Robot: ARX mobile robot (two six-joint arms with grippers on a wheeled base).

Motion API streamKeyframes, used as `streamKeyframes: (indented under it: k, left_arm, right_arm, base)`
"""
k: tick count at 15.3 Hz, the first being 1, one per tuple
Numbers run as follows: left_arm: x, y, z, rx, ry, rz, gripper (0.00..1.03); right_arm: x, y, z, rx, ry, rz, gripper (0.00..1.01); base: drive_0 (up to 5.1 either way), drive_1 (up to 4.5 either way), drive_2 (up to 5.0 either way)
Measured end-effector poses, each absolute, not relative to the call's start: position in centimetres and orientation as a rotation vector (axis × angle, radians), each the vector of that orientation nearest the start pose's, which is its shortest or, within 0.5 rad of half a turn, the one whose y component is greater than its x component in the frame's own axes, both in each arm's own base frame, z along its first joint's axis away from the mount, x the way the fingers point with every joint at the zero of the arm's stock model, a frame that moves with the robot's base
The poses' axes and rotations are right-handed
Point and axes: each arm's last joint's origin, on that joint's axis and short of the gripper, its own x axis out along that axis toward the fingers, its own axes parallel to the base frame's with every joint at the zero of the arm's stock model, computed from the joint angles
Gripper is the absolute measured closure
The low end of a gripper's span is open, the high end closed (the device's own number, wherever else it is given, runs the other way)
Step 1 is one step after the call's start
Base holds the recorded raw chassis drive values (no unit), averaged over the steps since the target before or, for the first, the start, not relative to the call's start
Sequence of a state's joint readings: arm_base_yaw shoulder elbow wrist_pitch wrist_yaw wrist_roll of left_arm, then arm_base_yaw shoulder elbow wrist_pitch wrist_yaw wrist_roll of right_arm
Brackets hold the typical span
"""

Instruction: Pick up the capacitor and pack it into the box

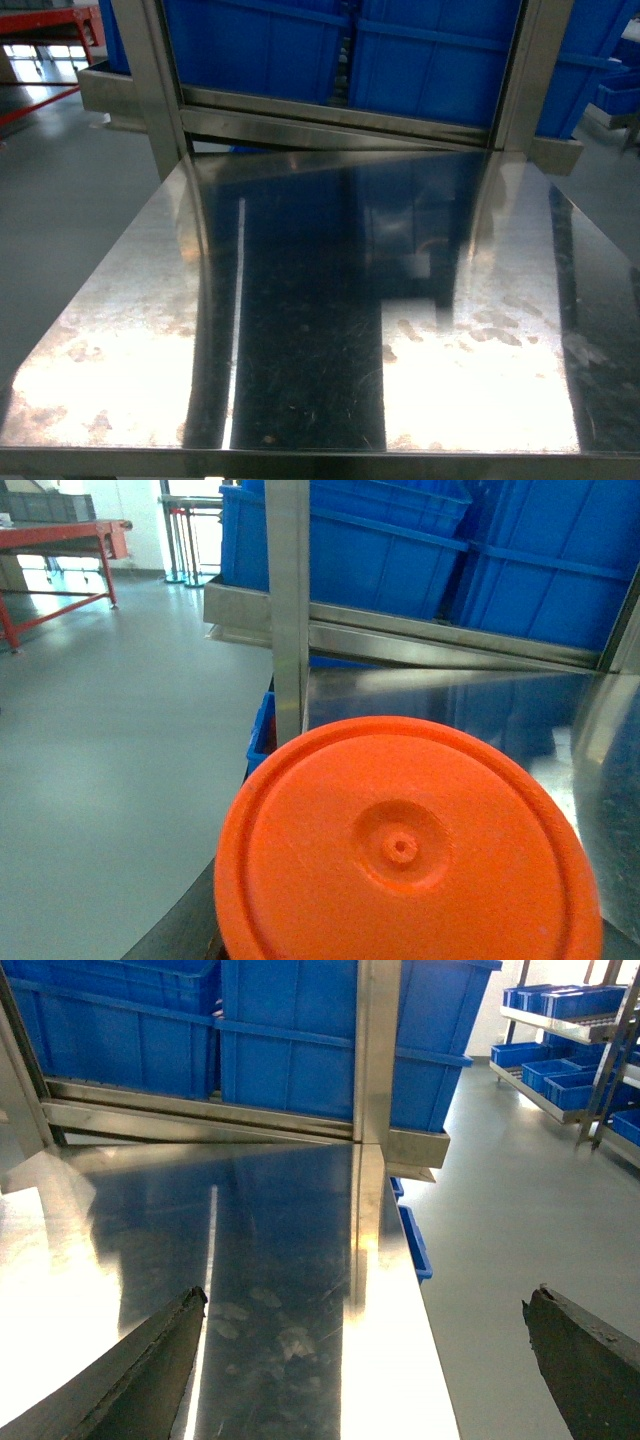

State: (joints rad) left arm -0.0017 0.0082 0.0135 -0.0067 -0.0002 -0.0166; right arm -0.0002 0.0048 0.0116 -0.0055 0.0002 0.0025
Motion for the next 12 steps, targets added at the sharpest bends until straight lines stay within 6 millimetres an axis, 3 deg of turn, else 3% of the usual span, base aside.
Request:
streamKeyframes:
  k: [12]
  left_arm:
    - [9.74,-0.02,16.69,-0.017,0.001,-0.002,0.59]
  right_arm:
    - [9.73,0.00,16.66,0.002,-0.002,0.000,0.03]
  base:
    - [0.0,0.00,0.0]
